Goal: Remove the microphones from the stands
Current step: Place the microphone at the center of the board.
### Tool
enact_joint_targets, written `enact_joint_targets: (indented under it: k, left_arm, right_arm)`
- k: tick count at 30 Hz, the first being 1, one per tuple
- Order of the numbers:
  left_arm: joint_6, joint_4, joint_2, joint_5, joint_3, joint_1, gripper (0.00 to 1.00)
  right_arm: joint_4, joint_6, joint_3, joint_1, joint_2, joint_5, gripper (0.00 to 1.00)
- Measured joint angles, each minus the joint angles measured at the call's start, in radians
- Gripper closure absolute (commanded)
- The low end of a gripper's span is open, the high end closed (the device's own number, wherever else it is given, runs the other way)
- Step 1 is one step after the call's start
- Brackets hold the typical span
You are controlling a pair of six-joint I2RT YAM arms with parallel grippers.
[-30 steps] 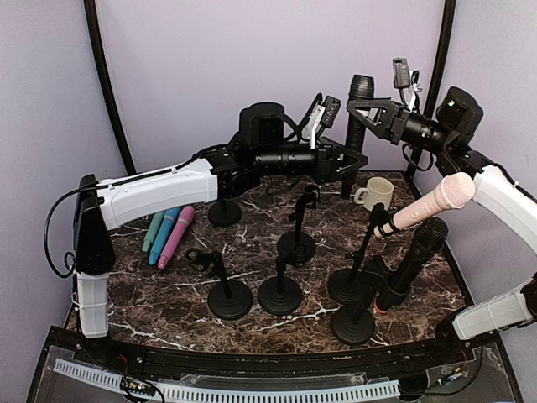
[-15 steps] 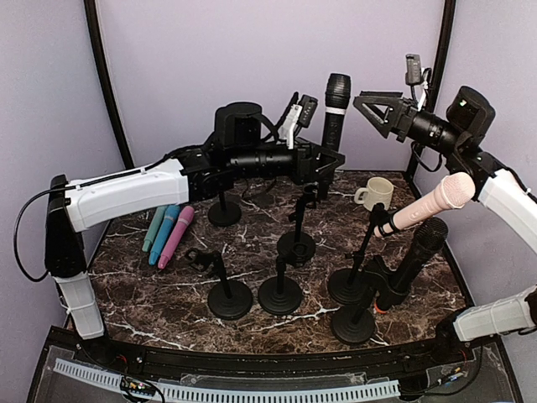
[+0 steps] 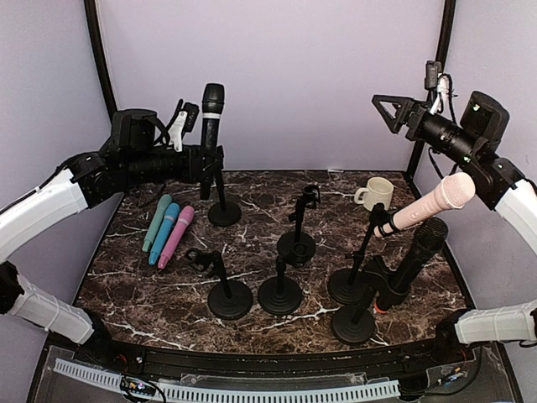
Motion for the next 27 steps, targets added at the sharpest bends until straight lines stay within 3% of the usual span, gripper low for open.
enact_joint_targets:
  k: [6, 14, 27]
  left_arm:
    - [-0.024, -0.149, -0.122, -0.092, -0.201, 0.048, 0.91]
    - [-0.102, -0.230, -0.120, -0.131, -0.418, 0.090, 0.90]
    - [-0.051, -0.241, 0.196, -0.123, -0.367, 0.192, 0.84]
  right_arm:
    - [-0.098, -0.012, -0.032, -0.010, -0.050, 0.112, 0.07]
    - [-0.173, -0.024, -0.066, -0.014, -0.110, 0.198, 0.07]
    - [-0.225, 0.016, -0.141, -0.014, -0.150, 0.215, 0.08]
